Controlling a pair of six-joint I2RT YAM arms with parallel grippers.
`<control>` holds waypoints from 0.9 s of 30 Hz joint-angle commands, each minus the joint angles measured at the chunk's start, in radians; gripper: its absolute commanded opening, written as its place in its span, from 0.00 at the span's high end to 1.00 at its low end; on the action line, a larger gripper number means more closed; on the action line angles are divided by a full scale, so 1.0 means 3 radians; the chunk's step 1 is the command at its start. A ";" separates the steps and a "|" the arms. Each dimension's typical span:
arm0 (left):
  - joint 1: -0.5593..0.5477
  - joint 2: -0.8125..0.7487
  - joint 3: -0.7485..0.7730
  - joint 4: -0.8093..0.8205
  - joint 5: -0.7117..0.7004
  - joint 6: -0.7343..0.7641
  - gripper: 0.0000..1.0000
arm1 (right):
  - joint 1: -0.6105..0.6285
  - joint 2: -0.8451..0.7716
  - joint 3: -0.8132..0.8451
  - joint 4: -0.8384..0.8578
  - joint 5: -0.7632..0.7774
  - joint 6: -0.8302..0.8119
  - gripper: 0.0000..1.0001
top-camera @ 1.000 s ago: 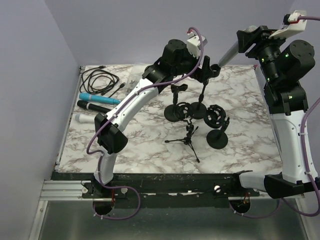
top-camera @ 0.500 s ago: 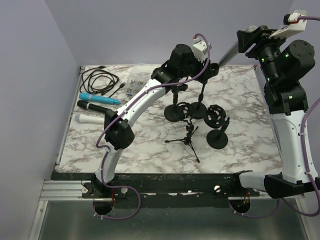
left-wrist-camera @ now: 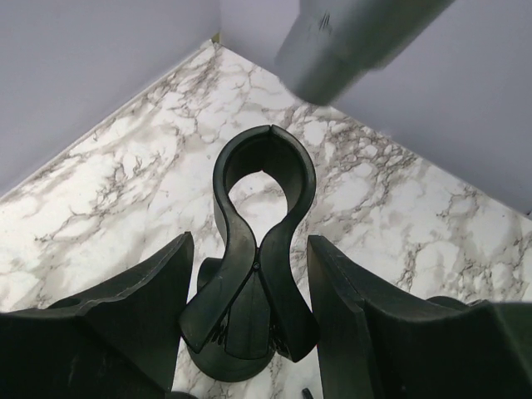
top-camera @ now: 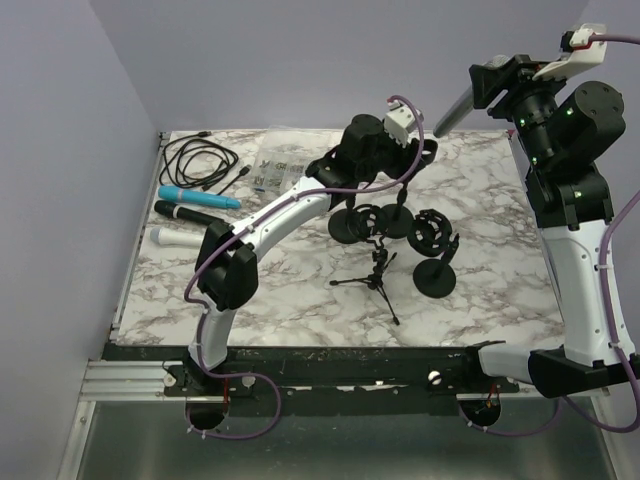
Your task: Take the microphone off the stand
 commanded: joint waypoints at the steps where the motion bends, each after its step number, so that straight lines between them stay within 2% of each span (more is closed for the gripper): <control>1: -0.0058 0.0121 -0.0610 -0.0362 -0.0186 0.0121 1.00 | 0.0026 -0.0109 -0.0056 0.0139 -0.0028 -0.0016 0.99; 5: -0.0056 0.0215 -0.0607 -0.0410 -0.0180 0.0142 1.00 | 0.0026 -0.0103 -0.0079 0.0160 -0.0028 -0.0014 0.99; 11: -0.0056 0.0332 -0.0227 -0.0652 -0.0183 0.0129 0.98 | 0.0024 -0.0089 -0.0064 0.0133 -0.0024 -0.0022 0.99; 14: -0.0054 0.0320 0.0008 -0.0810 -0.0176 0.0076 0.59 | 0.0026 -0.0097 -0.0082 0.0125 -0.0022 -0.0038 0.99; 16: -0.0057 0.0275 0.0193 -0.0918 -0.0132 0.0060 0.46 | 0.0023 -0.0109 -0.0115 0.0120 -0.0021 -0.0053 0.99; 18: -0.0053 0.0224 0.0430 -0.1033 -0.0059 0.0052 0.39 | 0.0026 -0.0113 -0.0154 0.0125 -0.0019 -0.0063 0.99; 21: -0.0046 0.0119 0.0717 -0.1137 0.0081 0.0056 0.24 | 0.0026 -0.0107 -0.0205 0.0122 0.0056 -0.0059 0.99; 27: -0.0001 -0.0202 0.1010 -0.1211 0.0398 -0.0020 0.06 | 0.0025 -0.0085 -0.0219 0.0096 0.0018 -0.0040 0.99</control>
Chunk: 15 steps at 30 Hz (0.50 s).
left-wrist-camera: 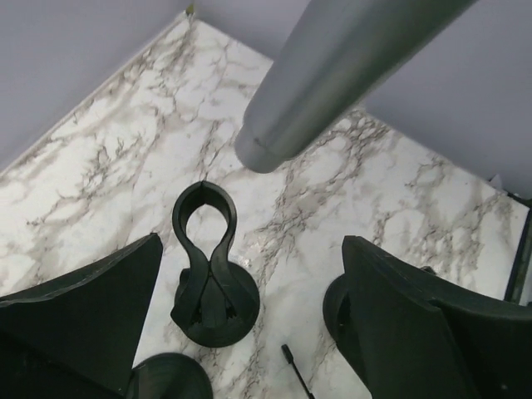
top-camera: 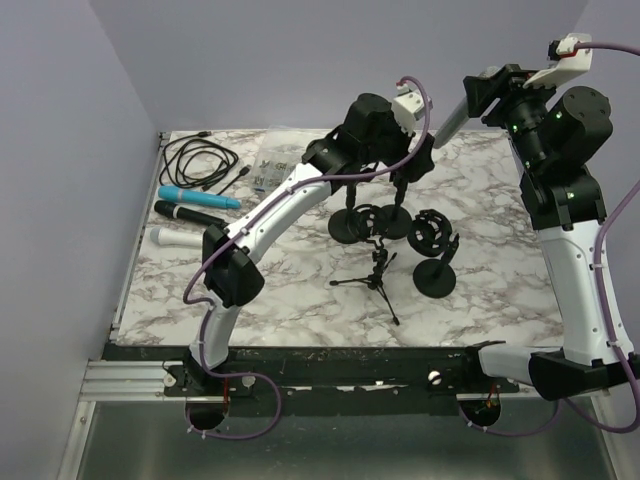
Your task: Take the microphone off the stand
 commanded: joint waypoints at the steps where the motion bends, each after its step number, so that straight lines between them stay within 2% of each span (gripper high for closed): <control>1: 0.0037 -0.0477 0.0143 -0.0145 0.0371 -0.0082 0.05 | 0.0025 -0.0021 0.0041 0.0083 0.0013 -0.0016 0.99; 6: 0.0093 -0.1026 -0.0330 0.0123 0.0693 -0.0271 0.06 | 0.0025 0.0012 0.0211 -0.0029 -0.0291 0.0144 0.99; 9: 0.0151 -0.1397 -0.0680 0.0399 0.0839 -0.0433 0.07 | 0.0024 0.0173 0.0429 -0.0229 -0.0758 0.0322 0.99; 11: 0.0198 -0.1602 -0.0821 0.0468 0.0853 -0.0474 0.08 | 0.0025 0.0298 0.0574 -0.0373 -0.1041 0.0471 0.99; 15: 0.0249 -0.1997 -0.1055 0.0437 0.0639 -0.0398 0.10 | 0.0026 0.0329 0.0531 -0.0209 -0.1525 0.0840 0.99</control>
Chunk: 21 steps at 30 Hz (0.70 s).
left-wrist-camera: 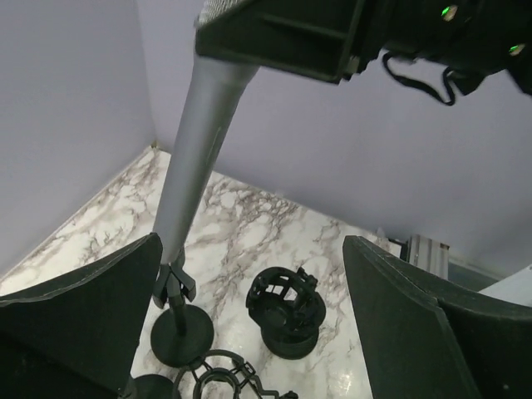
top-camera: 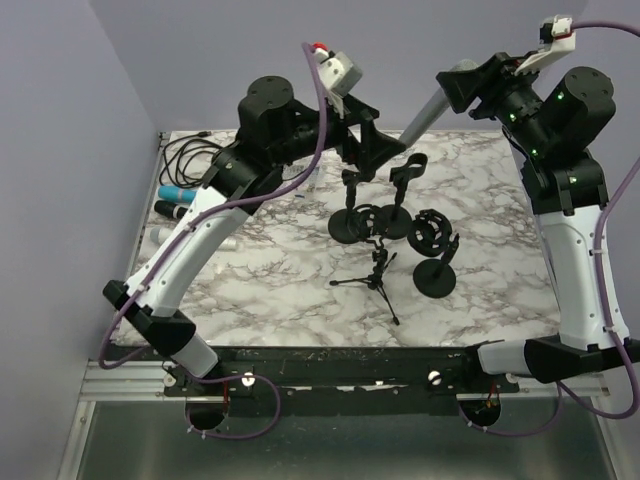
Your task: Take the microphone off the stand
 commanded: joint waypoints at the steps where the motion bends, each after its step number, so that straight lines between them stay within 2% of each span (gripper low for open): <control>1: 0.0068 -0.0387 -0.0285 0.0069 -0.0072 -0.0003 0.11 | 0.0026 0.0058 0.0017 0.0077 -0.0844 0.0560 0.99; 5: 0.0104 -0.0567 -0.0422 -0.0129 -0.0191 0.0043 0.18 | 0.0035 0.0147 -0.0096 0.0403 -0.1500 0.1036 0.99; 7: 0.0129 -0.0613 -0.0501 -0.0232 -0.0239 0.0028 0.33 | 0.0080 0.0147 -0.0206 0.0574 -0.1605 0.1183 0.99; 8: 0.0136 -0.0642 -0.0550 -0.0278 -0.0257 0.0019 0.36 | 0.0112 0.0137 -0.0263 0.0633 -0.1607 0.1219 0.99; 14: 0.0141 -0.0811 -0.0887 -0.0276 -0.0245 -0.0007 0.27 | 0.0533 0.0193 -0.0408 0.0662 -0.1555 0.1189 0.99; 19: 0.0141 -0.0953 -0.1135 -0.0289 -0.0356 0.0007 0.33 | 0.0865 0.0229 -0.0526 0.0660 -0.1365 0.1130 0.99; 21: 0.0141 -0.1024 -0.1249 -0.0302 -0.0405 0.0032 0.40 | 0.0996 0.0277 -0.0516 0.0630 -0.1325 0.1089 0.99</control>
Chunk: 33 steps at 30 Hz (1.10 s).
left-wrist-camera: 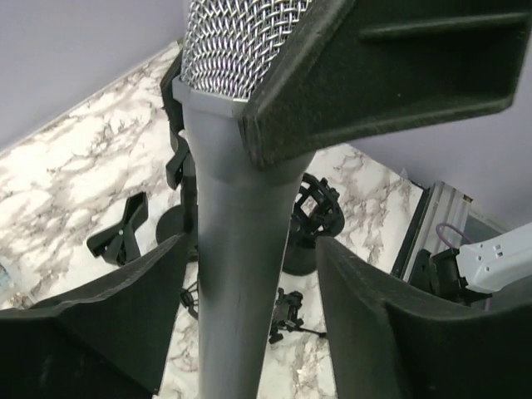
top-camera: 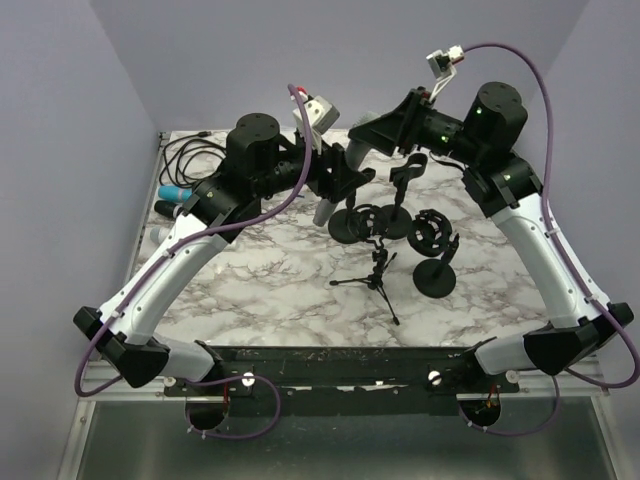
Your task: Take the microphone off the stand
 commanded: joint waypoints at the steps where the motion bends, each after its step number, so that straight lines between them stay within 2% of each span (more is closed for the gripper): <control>1: 0.0013 -0.0284 -0.0216 -0.0035 -0.0218 0.0045 0.44 | 0.0263 0.0074 -0.0005 0.0084 0.0105 -0.0031 0.99; 5: 0.0014 -0.0478 -0.0470 -0.0044 -0.0378 0.0106 0.59 | 0.0469 0.0132 -0.0014 0.0092 0.0211 -0.0076 0.99; 7: 0.0019 -0.0590 -0.0599 -0.0028 -0.0431 0.0117 0.71 | 0.0563 0.0179 0.0004 0.0086 0.0232 -0.0103 0.99; 10: 0.0045 -0.0759 -0.0777 -0.0047 -0.0530 0.0145 1.00 | 0.0646 0.0216 -0.0016 0.0093 0.0272 -0.0145 0.98; 13: 0.0081 -0.0962 -0.1017 -0.0071 -0.0634 0.0164 1.00 | 0.0650 0.0159 -0.0134 0.0146 0.0435 -0.0149 0.73; 16: 0.0175 -0.1182 -0.1316 -0.0128 -0.0744 0.0092 1.00 | 0.0650 0.0062 -0.0232 0.0105 0.0816 -0.0216 0.36; 18: 0.0274 -0.1317 -0.1516 -0.0172 -0.0856 -0.0002 1.00 | 0.0650 -0.0023 -0.0287 0.0067 0.1134 -0.0260 0.21; 22: 0.0614 -0.1475 -0.1825 -0.0359 -0.1208 -0.0318 1.00 | 0.0650 -0.0150 -0.0342 -0.0068 0.1897 -0.0301 0.17; 25: 0.1044 -0.1477 -0.2011 -0.0516 -0.1378 -0.0692 1.00 | 0.0648 -0.0254 -0.0445 -0.0050 0.2269 -0.0289 0.17; 29: 0.1751 -0.1434 -0.2356 -0.0437 -0.1377 -0.1255 1.00 | 0.0652 -0.0345 -0.0562 0.0027 0.2316 -0.0347 0.17; 33: 0.2426 -0.1339 -0.2727 -0.0373 -0.1617 -0.2119 1.00 | 0.0647 -0.0395 -0.0620 -0.0010 0.2395 -0.0425 0.17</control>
